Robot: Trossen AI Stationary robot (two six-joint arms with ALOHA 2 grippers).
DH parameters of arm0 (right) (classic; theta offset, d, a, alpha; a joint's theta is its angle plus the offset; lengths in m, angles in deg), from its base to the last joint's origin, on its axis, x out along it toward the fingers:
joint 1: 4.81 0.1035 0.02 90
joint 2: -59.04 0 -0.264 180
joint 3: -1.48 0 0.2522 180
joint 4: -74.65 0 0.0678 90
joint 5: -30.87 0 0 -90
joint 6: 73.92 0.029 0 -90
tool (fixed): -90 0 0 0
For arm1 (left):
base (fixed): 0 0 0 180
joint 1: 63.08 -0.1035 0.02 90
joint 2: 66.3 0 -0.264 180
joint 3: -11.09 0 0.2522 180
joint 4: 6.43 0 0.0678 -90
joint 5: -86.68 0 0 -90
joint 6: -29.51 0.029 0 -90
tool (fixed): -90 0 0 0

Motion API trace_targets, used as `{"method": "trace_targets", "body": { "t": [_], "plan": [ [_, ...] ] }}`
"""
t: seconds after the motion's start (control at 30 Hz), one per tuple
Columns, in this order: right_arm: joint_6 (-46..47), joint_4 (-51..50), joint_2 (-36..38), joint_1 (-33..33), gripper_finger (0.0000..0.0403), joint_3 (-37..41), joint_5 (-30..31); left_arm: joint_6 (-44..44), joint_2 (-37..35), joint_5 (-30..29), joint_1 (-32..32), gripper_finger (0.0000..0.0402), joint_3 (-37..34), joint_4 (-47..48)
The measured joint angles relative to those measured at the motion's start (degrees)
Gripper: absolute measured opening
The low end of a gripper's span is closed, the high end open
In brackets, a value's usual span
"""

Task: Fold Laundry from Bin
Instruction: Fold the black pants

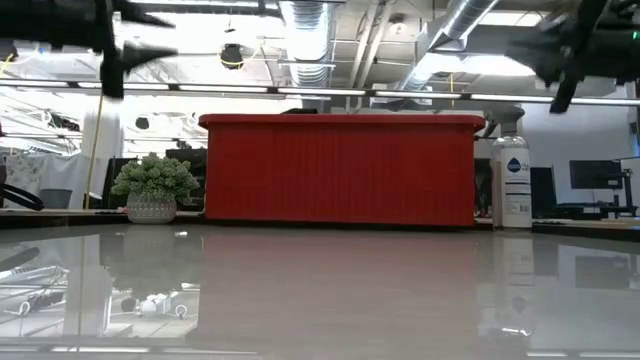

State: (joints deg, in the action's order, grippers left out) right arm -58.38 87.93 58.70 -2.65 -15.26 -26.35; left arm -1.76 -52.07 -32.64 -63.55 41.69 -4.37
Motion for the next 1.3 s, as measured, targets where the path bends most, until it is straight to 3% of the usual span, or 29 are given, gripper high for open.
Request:
{"method": "trace_targets", "body": {
  "t": [0.13, 0.3, 0.43, 0.63, 0.9, 1.0, 1.07, 1.3],
  "plan": [
    [-7.3, -0.2, 0.0, 0.0, 0.0132, -4.0, -0.1, 10.0, 12.7, -0.3, -0.1, 0.0166, 12.8, 0.4],
    [-15.4, -2.2, 0.0, 0.0, 0.0173, -8.9, -0.1, 19.1, 29.4, 6.1, -1.0, 0.0196, 31.8, 6.0],
    [-17.3, -8.8, 0.0, 0.0, 0.0212, -12.7, 0.0, 25.2, 43.2, 10.5, -3.4, 0.0235, 48.2, 19.5],
    [-15.5, -14.0, 0.0, 0.0, 0.024, -15.7, 0.0, 37.1, 62.4, 9.8, -12.7, 0.0268, 74.6, 40.1],
    [-15.4, -17.7, 0.0, 0.0, 0.024, -16.0, 0.1, 48.7, 85.9, 33.5, -29.2, 0.0269, 105.9, 60.5],
    [-13.6, -20.0, 0.0, 0.0, 0.024, -16.0, 0.1, 51.5, 93.6, 41.1, -33.7, 0.0269, 113.3, 66.5],
    [-12.3, -21.2, 0.0, 0.0, 0.024, -16.0, 0.1, 53.3, 97.9, 43.2, -35.5, 0.0269, 116.7, 68.8],
    [-10.4, -22.4, 0.0, 0.0, 0.024, -16.0, 0.1, 67.4, 105.7, 40.0, -36.9, 0.0269, 117.6, 70.6]
  ]
}}
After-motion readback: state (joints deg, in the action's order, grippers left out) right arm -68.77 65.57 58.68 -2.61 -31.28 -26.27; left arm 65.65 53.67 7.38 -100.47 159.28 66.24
